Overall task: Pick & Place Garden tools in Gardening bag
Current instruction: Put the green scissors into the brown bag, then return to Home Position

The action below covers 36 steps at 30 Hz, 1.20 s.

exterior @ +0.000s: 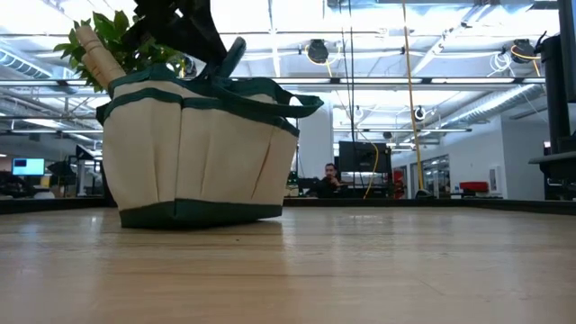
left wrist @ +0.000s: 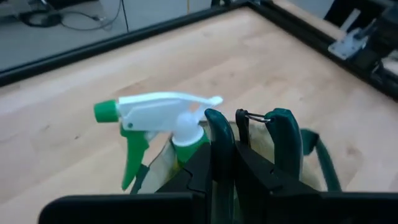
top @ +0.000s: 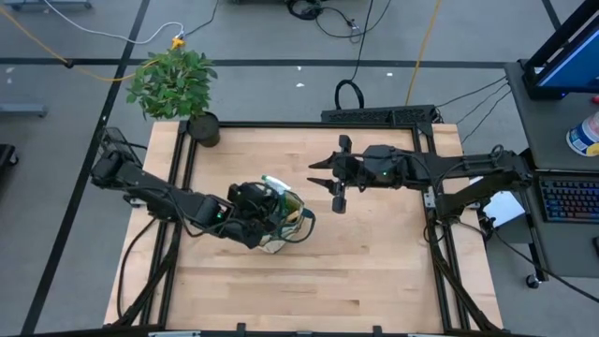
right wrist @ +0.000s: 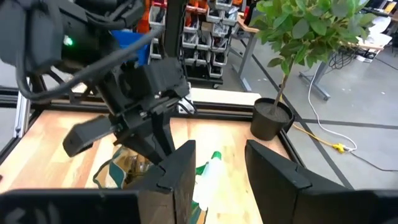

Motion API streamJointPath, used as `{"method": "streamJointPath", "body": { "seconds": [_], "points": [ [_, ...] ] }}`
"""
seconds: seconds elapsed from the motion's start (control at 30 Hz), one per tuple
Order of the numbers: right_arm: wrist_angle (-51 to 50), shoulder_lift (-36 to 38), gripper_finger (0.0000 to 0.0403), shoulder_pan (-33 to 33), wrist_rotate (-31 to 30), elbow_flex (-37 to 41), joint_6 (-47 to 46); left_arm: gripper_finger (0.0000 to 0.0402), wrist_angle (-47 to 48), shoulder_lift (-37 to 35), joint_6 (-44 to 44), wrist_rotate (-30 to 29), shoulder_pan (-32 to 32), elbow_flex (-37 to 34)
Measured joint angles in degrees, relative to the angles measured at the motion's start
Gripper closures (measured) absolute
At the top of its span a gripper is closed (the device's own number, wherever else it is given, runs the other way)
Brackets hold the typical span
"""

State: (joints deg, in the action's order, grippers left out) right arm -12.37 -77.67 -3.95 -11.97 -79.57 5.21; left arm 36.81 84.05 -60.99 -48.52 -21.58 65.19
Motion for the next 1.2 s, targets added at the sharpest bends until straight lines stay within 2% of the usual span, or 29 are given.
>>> {"method": "streamJointPath", "body": {
  "seconds": [0.27,0.5,0.67,0.87,1.03,1.2],
  "points": [
    [1.3,0.4,0.0273,0.0,0.0,3.2,-1.6,0.0353,2.9,0.0,-0.8,7.1,2.9,-0.9],
    [1.4,0.4,0.0273,-0.2,0.0,4.6,-3.0,0.0269,1.9,0.0,-1.0,8.6,2.8,-1.3],
    [1.4,0.4,0.0273,-0.3,0.0,4.6,-2.9,0.0234,1.9,-0.2,-1.0,9.8,2.7,-1.2],
    [0.9,1.1,0.0273,-0.3,0.0,4.6,-0.9,0.0219,1.9,-2.9,3.7,9.5,2.4,0.8],
    [-1.6,4.1,0.0273,0.5,-0.1,4.7,5.0,0.0220,2.3,-9.9,7.4,6.9,0.7,1.1],
    [-10.4,9.1,0.0273,1.0,-0.2,4.7,-1.5,0.0220,5.1,-17.0,7.1,0.3,-3.8,1.1]
  ]
}}
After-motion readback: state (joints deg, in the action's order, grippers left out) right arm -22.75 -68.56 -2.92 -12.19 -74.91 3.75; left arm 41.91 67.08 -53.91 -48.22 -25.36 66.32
